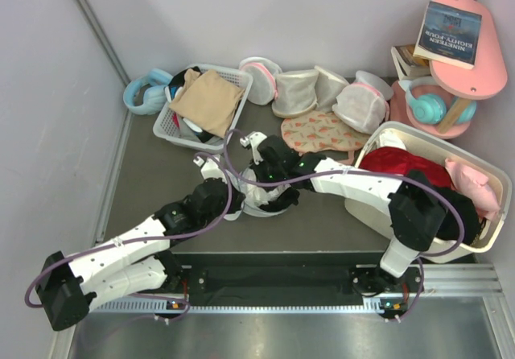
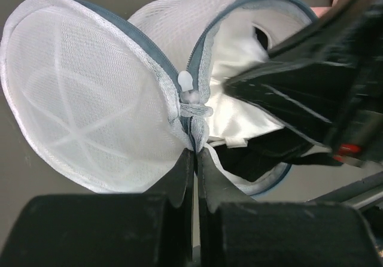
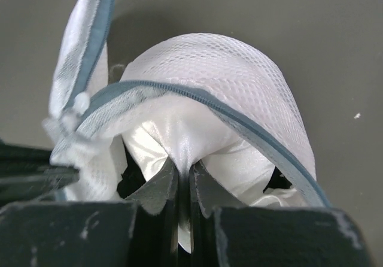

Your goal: Unzip the laundry bag and remove the bra

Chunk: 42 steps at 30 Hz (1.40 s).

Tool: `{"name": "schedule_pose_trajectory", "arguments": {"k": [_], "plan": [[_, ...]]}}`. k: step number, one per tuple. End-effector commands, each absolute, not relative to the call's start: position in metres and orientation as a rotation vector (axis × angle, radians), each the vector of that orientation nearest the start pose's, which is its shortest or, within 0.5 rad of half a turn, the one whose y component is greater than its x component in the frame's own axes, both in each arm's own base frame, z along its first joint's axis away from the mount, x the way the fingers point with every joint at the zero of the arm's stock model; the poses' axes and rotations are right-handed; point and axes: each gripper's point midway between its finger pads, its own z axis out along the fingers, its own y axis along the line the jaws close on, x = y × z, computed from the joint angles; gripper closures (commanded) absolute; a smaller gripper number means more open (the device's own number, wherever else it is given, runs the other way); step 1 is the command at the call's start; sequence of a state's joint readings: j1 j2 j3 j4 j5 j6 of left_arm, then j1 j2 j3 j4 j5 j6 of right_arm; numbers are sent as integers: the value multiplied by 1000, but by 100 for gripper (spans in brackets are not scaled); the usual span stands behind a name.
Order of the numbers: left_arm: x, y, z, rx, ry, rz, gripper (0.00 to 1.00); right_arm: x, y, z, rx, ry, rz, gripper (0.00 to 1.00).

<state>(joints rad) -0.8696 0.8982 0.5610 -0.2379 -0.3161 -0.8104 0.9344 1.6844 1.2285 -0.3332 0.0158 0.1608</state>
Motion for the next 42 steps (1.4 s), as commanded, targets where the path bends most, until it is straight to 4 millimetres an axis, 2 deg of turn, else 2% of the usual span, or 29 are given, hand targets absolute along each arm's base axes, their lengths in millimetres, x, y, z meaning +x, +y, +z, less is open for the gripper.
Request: {"name": "schedule_pose_trajectory", "arguments": {"k": [1, 6, 12, 17, 21, 22, 24, 25, 27, 28, 30, 31, 33, 34, 40, 42], "plan": [[219, -203, 144, -197, 2133, -621, 100, 258, 370, 207, -857, 2079, 643, 100], [219, -195, 136, -238, 2154, -581, 100, 238, 369, 265, -902, 2003, 768, 100], [219, -194, 126, -261, 2180, -551, 100, 222, 358, 315, -924, 1925, 828, 100], [219, -190, 125, -294, 2180, -542, 100, 220, 347, 342, -889, 1892, 838, 100], [217, -186, 125, -312, 2170, -544, 100, 237, 323, 357, -798, 1886, 764, 100], [217, -185, 126, -316, 2167, -547, 100, 251, 309, 359, -745, 1897, 733, 100], [216, -184, 126, -322, 2166, -549, 100, 263, 285, 366, -674, 1908, 703, 100], [216, -184, 126, -322, 2166, -549, 100, 279, 257, 370, -593, 1923, 660, 100], [216, -184, 126, -324, 2164, -551, 100, 292, 230, 381, -516, 1915, 617, 100], [216, -184, 126, -326, 2165, -549, 100, 301, 204, 387, -449, 1915, 565, 100], [216, -183, 125, -325, 2166, -547, 100, 307, 177, 405, -394, 1887, 513, 100], [216, -184, 126, -325, 2164, -553, 100, 312, 155, 410, -341, 1887, 473, 100], [217, -184, 126, -326, 2162, -553, 100, 312, 135, 426, -291, 1860, 446, 100], [217, -184, 127, -325, 2160, -552, 100, 313, 119, 430, -256, 1855, 416, 100], [217, -186, 125, -311, 2170, -548, 100, 302, 78, 464, -145, 1788, 333, 100], [217, -186, 124, -309, 2174, -548, 100, 297, 67, 484, -112, 1739, 308, 100]]}}
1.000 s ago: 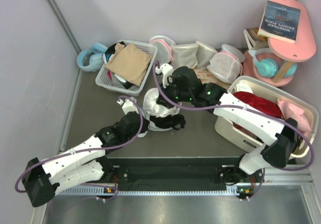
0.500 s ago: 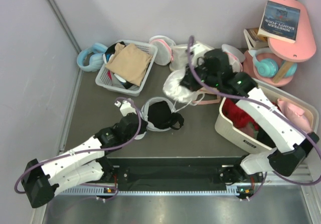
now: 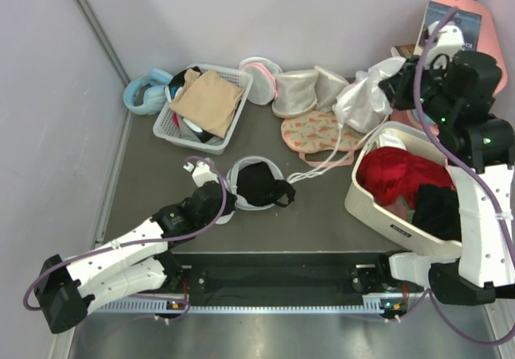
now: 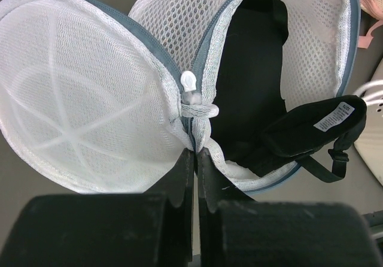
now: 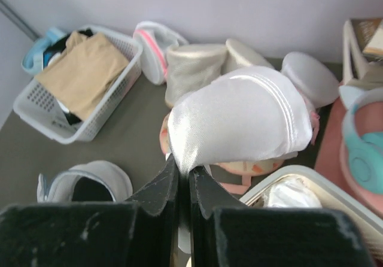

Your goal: Unzip the laundry bag and remove the bra

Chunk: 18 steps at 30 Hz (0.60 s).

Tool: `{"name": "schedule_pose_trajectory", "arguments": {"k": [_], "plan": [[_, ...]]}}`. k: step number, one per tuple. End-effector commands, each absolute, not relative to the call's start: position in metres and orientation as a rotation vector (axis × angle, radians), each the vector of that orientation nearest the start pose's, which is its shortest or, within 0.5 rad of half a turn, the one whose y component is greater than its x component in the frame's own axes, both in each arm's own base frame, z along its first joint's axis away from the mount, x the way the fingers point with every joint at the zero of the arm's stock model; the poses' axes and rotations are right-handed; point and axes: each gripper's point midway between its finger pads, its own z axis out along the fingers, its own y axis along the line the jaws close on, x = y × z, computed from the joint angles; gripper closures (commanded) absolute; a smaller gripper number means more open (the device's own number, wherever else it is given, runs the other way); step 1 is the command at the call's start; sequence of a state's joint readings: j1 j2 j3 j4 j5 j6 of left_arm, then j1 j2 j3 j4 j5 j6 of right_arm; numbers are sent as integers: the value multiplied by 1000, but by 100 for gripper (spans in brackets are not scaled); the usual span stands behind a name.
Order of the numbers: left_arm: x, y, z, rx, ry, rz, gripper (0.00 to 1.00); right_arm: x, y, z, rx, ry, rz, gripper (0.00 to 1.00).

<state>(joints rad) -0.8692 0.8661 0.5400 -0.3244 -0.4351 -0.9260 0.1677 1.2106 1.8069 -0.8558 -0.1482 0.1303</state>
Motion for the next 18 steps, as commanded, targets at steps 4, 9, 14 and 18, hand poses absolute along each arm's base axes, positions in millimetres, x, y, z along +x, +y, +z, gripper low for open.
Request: {"name": "schedule_pose_trajectory", "arguments": {"k": [4, 9, 14, 18], "plan": [[217, -186, 125, -309, 2170, -553, 100, 282, 50, 525, -48, 1641, 252, 100], [218, -187, 126, -306, 2167, -555, 100, 265, 25, 553, 47, 1551, 152, 100], [218, -189, 125, -303, 2169, -565, 100, 251, 0, 578, 115, 1474, 31, 100], [218, -190, 124, -295, 2172, -568, 100, 234, -20, 593, 186, 1416, -52, 100]]}}
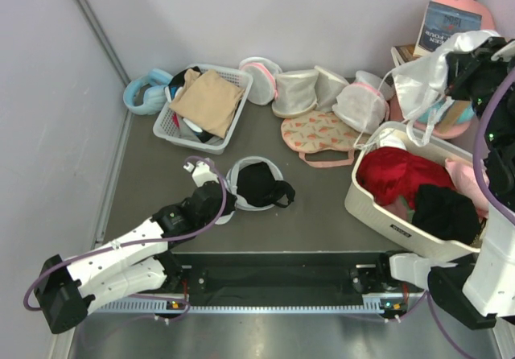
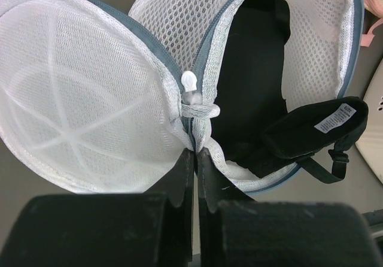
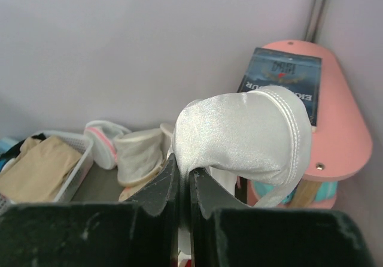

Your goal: Unzip the laundry bag and remove the bra

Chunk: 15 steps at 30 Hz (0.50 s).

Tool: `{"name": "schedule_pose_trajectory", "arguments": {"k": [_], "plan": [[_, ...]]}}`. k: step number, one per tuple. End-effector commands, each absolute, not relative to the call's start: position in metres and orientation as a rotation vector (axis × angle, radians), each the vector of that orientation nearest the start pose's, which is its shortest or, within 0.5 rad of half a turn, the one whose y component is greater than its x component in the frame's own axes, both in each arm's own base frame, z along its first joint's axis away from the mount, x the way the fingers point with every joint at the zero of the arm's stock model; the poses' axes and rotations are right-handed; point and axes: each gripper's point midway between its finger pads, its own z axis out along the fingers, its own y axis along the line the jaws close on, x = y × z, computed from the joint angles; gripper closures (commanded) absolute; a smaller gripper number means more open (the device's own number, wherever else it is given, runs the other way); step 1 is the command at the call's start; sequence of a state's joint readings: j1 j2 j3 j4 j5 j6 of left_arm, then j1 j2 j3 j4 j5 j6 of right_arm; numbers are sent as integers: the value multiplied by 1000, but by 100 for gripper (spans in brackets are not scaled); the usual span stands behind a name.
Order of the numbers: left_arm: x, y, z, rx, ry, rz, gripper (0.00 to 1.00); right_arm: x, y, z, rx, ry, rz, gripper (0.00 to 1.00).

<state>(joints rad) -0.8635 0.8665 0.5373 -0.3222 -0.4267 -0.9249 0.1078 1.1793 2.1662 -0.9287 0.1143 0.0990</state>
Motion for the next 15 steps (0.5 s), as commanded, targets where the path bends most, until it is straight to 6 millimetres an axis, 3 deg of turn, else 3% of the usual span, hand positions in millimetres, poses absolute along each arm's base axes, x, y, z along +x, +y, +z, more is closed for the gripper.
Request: {"name": "schedule_pose_trajectory", "arguments": {"k": [1, 6, 9, 11, 12, 13, 15], "plan": [[219, -191, 125, -293, 2171, -571, 100, 232, -23, 594, 195, 1411, -66, 100], [219, -192, 126, -277, 2173, -574, 100, 219, -33, 593, 236, 1405, -103, 100], [220, -194, 126, -267, 2177, -573, 100, 219, -33, 577, 254, 1439, -99, 100], [220, -195, 127, -267, 2178, -574, 100, 230, -30, 549, 256, 1510, -90, 100], [220, -195, 128, -263, 2178, -575, 100, 223, -29, 545, 274, 1504, -68, 100], [221, -196, 129, -261, 2175, -577, 100, 233, -27, 520, 280, 1565, -71, 100], [220, -196, 130, -259, 2175, -579, 100, 225, -29, 505, 324, 1563, -55, 100]]}}
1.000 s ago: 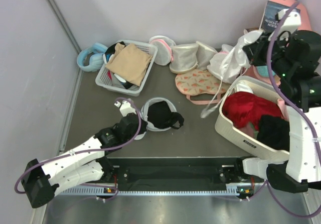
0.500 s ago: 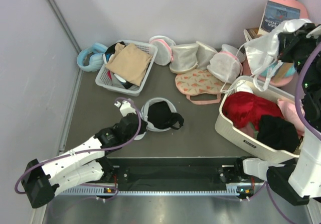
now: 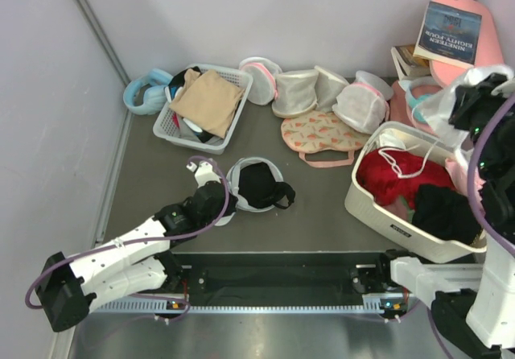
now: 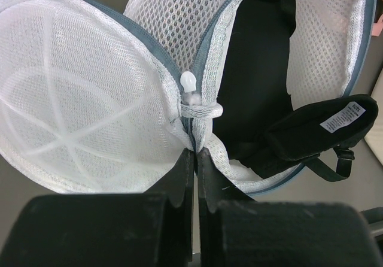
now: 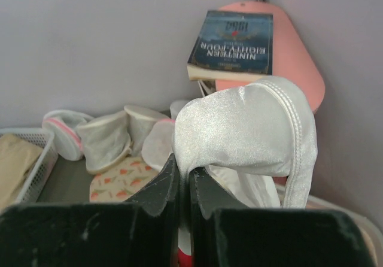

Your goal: Unzip the laundry bag and remove the bra

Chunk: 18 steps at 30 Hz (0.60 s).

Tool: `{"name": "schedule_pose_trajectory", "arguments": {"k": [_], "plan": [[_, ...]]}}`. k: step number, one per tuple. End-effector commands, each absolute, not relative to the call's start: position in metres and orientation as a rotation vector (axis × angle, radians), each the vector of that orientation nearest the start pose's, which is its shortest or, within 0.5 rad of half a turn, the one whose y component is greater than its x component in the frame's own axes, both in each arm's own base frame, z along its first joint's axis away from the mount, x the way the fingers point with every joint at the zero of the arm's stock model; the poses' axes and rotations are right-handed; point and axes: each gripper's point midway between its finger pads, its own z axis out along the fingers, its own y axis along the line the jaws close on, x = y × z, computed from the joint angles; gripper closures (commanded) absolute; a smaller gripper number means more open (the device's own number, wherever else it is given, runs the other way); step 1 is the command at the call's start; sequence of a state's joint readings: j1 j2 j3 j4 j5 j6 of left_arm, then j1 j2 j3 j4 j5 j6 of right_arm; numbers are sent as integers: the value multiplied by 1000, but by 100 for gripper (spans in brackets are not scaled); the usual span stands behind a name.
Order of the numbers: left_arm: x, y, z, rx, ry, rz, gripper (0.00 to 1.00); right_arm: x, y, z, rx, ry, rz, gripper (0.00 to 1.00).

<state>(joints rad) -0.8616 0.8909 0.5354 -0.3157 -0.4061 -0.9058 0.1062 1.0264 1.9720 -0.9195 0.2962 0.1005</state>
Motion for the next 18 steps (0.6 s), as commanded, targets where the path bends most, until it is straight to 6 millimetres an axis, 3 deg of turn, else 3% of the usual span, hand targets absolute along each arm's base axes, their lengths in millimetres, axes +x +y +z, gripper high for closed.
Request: {"name": "schedule_pose_trajectory", "arguments": {"k": [1, 3, 4, 6, 7, 8, 10, 11, 13, 18], "plan": [[221, -196, 131, -262, 2171, -582, 100, 234, -29, 476, 333, 1628, -66, 100], [220, -196, 131, -261, 2171, -583, 100, 226, -32, 458, 391, 1628, -52, 100], [220, -195, 130, -262, 2171, -582, 100, 231, -33, 429, 412, 1686, -73, 100], [220, -196, 130, -262, 2173, -584, 100, 226, -41, 399, 467, 1727, -114, 90], [220, -197, 132, -261, 2171, -591, 100, 225, -42, 394, 471, 1735, -120, 61], [220, -197, 131, -261, 2175, -590, 100, 224, -42, 388, 470, 1757, -128, 45], [220, -197, 132, -257, 2174, -591, 100, 224, -42, 388, 464, 1770, -134, 18], [220, -197, 132, -259, 2175, -591, 100, 226, -42, 388, 459, 1785, -144, 13], [220, -196, 132, -264, 2171, -592, 100, 226, -43, 403, 446, 1758, -148, 6], [220, -196, 132, -278, 2169, -594, 100, 232, -40, 434, 420, 1696, -120, 4]]}}
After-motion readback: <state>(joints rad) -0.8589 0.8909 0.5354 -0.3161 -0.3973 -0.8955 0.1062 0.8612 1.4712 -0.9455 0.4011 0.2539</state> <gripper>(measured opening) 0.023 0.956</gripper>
